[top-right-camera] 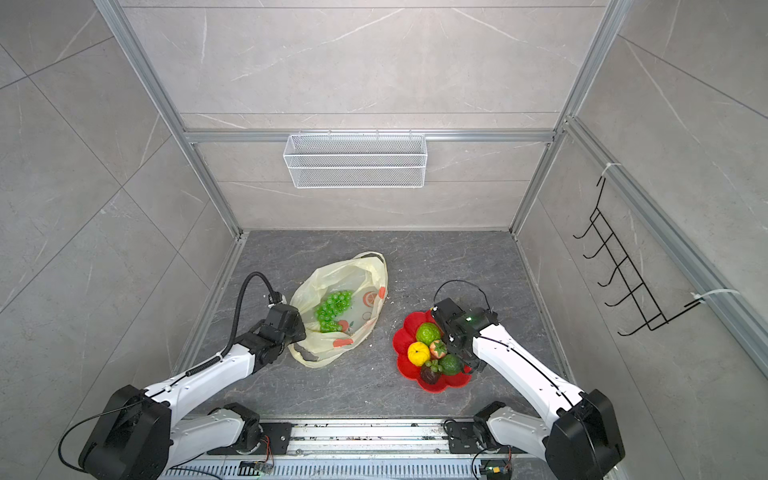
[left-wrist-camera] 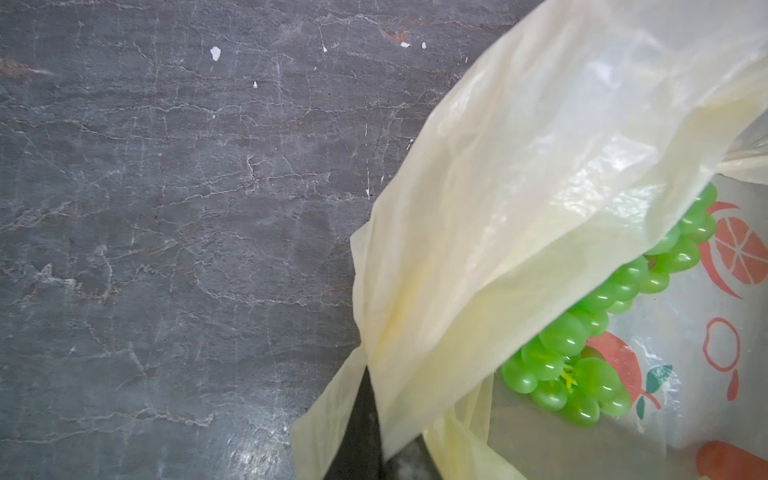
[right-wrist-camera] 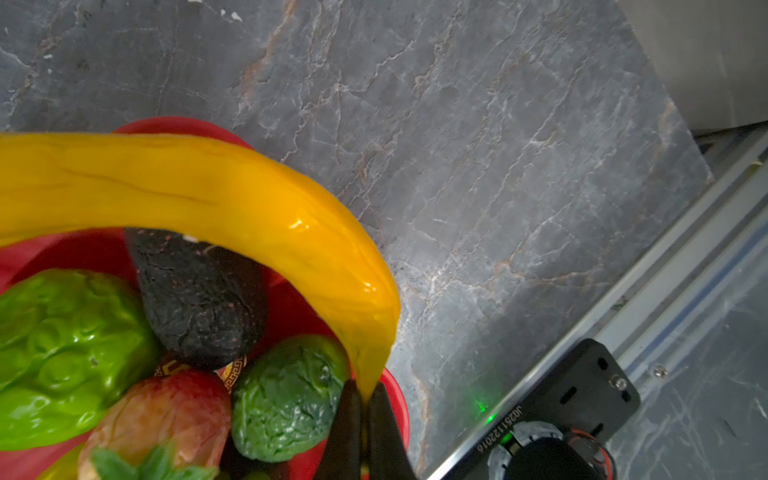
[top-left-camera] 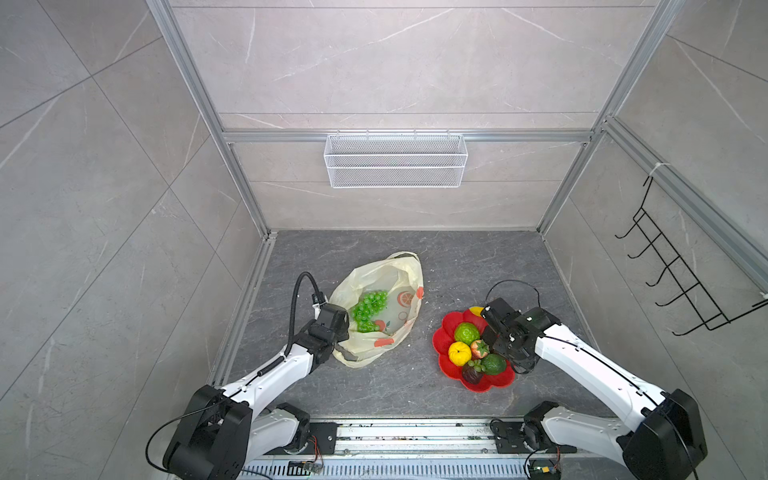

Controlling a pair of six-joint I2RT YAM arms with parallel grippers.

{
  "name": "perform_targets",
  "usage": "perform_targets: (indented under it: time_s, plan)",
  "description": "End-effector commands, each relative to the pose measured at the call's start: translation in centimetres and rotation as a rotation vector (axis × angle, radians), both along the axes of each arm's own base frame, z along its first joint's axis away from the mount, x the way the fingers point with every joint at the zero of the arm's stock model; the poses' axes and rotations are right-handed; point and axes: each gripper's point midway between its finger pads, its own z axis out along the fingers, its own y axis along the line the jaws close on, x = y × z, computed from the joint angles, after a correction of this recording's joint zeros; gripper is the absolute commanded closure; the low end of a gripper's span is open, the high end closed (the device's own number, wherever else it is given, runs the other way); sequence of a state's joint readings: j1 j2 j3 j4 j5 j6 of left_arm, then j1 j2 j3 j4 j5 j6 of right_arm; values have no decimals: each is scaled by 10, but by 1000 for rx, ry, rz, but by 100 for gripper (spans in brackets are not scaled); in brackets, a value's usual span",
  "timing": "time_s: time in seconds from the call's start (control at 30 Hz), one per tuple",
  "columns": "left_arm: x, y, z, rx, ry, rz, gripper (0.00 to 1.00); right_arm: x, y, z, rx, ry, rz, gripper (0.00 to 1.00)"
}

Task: Take the fake fruits out of the plastic bag
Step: 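Lift the yellow banana out and carry it over the red bowl, then lower the banana into the red bowl and open the right gripper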

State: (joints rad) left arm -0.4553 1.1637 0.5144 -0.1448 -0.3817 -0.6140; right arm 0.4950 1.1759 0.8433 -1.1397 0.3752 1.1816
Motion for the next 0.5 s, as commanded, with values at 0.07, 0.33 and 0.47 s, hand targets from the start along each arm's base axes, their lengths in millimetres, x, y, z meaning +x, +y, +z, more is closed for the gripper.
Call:
perform_targets:
  time_s: [0.07,0.33,0.47]
  plan:
    - [6,-3,7,-33,-24,9,100,-1,1,-13,9,29,5,100]
    - [7,-3,6,-35,-20,8,100,-2,3,-26,28,52,2,99]
    - [6,-3,5,-34,-19,8,100,-3,4,-31,35,63,3,98]
